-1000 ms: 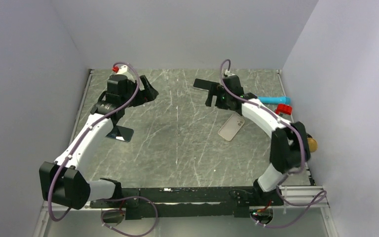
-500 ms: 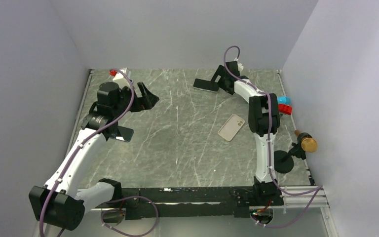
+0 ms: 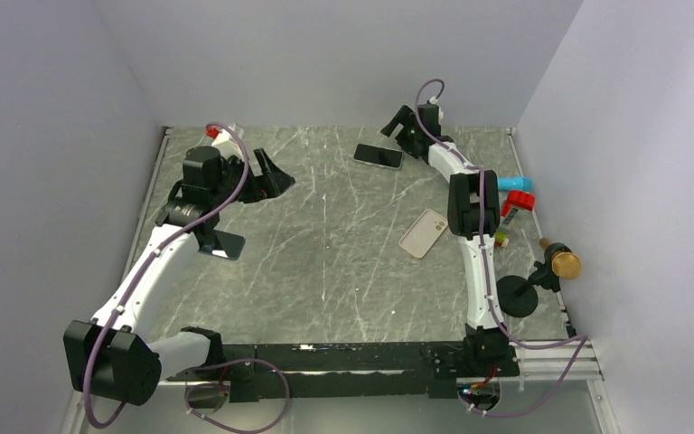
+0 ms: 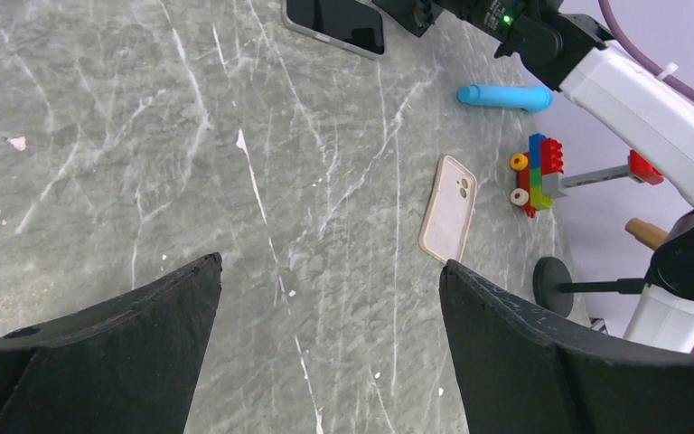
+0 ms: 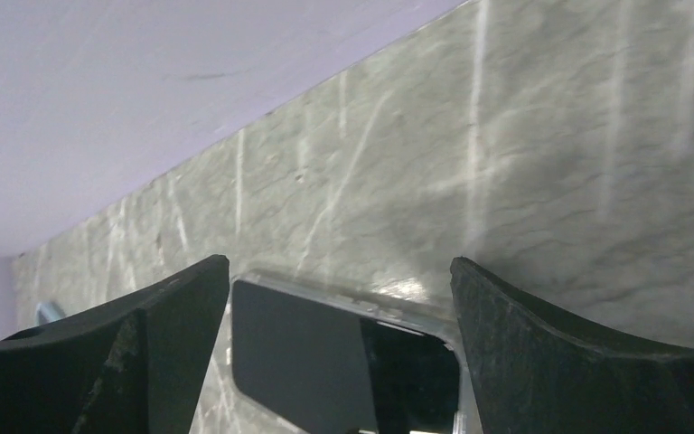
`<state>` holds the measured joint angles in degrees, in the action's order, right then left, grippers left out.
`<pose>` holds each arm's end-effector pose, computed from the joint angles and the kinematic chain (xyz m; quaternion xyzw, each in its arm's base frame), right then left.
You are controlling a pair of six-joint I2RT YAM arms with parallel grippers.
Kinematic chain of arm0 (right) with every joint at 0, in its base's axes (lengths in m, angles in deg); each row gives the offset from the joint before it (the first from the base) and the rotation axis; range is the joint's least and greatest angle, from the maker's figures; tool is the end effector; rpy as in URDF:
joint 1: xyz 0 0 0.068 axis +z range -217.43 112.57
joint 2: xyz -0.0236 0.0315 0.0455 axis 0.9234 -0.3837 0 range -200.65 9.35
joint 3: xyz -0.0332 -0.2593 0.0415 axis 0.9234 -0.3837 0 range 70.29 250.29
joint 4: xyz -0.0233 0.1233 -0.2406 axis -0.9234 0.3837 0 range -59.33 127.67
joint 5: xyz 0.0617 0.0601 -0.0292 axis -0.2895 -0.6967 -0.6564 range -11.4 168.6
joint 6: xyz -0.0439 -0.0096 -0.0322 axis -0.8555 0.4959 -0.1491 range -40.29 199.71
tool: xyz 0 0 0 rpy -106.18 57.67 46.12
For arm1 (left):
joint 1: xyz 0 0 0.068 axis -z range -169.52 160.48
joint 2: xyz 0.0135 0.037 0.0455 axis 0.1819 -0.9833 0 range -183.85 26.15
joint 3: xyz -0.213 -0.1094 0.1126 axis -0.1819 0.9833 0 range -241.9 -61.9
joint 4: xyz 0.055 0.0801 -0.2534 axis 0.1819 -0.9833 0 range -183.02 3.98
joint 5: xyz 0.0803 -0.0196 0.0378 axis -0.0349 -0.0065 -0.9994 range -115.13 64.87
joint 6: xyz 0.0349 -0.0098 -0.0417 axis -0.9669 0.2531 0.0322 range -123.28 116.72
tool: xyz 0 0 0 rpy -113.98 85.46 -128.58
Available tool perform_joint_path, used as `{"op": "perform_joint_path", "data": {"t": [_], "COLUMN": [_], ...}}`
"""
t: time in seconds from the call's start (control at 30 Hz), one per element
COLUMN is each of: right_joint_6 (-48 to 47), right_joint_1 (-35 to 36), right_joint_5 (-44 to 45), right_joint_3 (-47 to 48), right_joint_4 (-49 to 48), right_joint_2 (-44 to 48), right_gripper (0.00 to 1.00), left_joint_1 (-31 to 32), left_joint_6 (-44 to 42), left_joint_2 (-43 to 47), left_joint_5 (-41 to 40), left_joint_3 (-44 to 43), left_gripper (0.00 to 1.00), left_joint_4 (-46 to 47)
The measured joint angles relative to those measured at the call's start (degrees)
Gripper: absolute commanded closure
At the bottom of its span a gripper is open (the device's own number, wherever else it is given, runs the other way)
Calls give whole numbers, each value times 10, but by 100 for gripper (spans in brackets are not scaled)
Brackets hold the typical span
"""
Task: Take the phone out of the phone case
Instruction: Move the phone to the center of the board.
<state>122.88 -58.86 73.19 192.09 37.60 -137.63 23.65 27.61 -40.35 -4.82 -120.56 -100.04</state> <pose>0.5784 0.0908 0.1391 0.2382 0.8414 0.2481 0.4169 0.2705 -0.0767 0.3316 -0.0280 0.8209 -0.3422 0.4563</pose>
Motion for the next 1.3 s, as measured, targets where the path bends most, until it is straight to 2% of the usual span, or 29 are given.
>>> {"op": "perform_joint_path", "data": {"t": [0.2, 0.37, 0.67, 0.87, 0.97, 1.07, 1.2, 1.3], "right_joint_6": [-21, -101, -255, -294, -302, -306, -306, -305], "right_joint_1": [11, 40, 135, 163, 170, 178, 183, 184], "right_joint_5": [-66, -72, 44, 104, 125, 142, 148, 152], "right_joint_3": [-68, -103, -33, 37, 82, 131, 141, 123], "right_joint_4": [-49, 8, 164, 229, 265, 300, 317, 313], "right_joint_2": [28, 66, 56, 20, -3, -28, -32, -21], "right_gripper": [5, 1, 0, 1, 8, 24, 48, 55], "left_joint_1": [-19, -25, -26, -27, -30, -33, -36, -36], "left_joint_6": [5, 15, 19, 19, 23, 29, 30, 30], "left_joint_2": [5, 10, 10, 10, 10, 10, 10, 10], "left_joint_5": [4, 10, 18, 24, 25, 28, 30, 30], "left_joint_3": [19, 24, 31, 31, 31, 32, 32, 32], "left_gripper": [7, 7, 7, 7, 8, 8, 8, 8], "left_joint_4": [12, 23, 37, 40, 41, 45, 48, 48]}}
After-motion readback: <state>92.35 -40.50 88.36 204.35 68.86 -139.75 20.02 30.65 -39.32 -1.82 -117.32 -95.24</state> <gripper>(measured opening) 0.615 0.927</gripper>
